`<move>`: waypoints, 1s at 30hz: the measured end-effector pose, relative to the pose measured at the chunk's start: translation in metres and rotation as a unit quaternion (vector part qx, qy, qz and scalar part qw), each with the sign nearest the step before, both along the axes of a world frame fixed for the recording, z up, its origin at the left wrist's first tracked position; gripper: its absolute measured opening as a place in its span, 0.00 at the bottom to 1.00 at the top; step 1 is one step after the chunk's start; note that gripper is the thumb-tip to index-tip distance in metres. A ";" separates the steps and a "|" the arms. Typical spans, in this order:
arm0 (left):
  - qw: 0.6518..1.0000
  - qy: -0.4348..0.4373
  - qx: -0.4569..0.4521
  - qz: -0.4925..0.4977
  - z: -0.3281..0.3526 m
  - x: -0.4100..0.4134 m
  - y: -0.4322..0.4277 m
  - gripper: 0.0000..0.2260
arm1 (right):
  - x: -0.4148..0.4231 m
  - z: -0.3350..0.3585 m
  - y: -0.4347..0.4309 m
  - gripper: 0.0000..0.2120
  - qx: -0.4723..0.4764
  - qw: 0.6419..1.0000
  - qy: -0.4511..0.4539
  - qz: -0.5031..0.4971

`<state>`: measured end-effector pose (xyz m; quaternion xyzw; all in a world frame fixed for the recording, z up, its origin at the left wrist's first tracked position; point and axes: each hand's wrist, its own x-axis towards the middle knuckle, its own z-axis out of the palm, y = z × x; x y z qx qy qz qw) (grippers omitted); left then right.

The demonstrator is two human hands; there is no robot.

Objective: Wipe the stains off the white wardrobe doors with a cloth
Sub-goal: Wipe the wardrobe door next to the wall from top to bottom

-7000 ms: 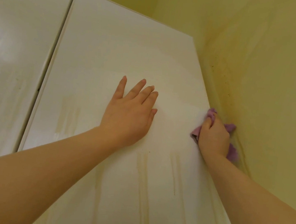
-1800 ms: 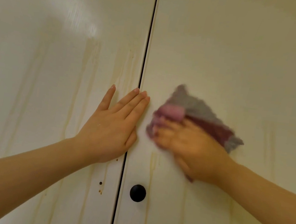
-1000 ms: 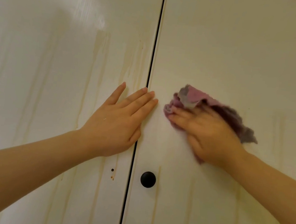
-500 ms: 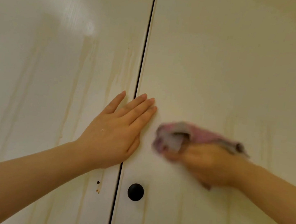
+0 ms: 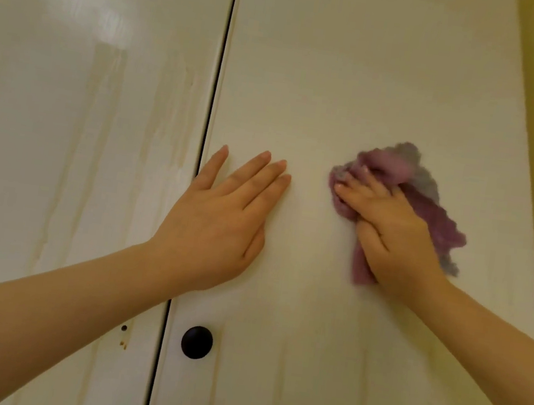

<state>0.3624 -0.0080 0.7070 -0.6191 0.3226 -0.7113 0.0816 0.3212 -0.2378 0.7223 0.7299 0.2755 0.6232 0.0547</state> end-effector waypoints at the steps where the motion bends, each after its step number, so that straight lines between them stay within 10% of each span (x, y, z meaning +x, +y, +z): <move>1: 1.000 -0.001 0.001 -0.002 0.000 0.000 -0.001 0.23 | 0.003 -0.016 0.002 0.20 -0.082 0.997 0.013 -0.001; 4: 1.000 -0.001 0.011 -0.007 0.002 -0.001 -0.005 0.24 | -0.004 -0.039 -0.009 0.18 -0.299 0.952 0.057 -0.006; 10: 1.000 0.014 0.007 -0.011 0.005 -0.001 -0.014 0.24 | -0.003 -0.004 -0.018 0.21 0.048 0.998 -0.022 0.043; 14: 1.000 0.024 0.003 -0.018 0.007 0.000 -0.017 0.24 | -0.001 -0.031 -0.025 0.19 -0.213 0.976 0.035 -0.008; 19: 0.999 0.027 0.010 -0.019 0.006 0.000 -0.019 0.25 | -0.003 0.004 -0.030 0.20 0.101 0.994 -0.032 0.041; 24: 0.999 0.022 0.026 -0.009 0.006 0.001 -0.023 0.26 | -0.008 -0.042 -0.043 0.18 -0.211 0.977 0.027 -0.021; 28: 0.999 0.029 0.023 -0.002 0.005 0.003 -0.029 0.26 | -0.010 -0.017 -0.065 0.21 0.109 0.993 -0.034 0.025; 30: 0.999 0.028 0.018 -0.002 0.004 0.003 -0.032 0.26 | -0.007 -0.030 -0.057 0.21 0.063 0.997 -0.037 0.005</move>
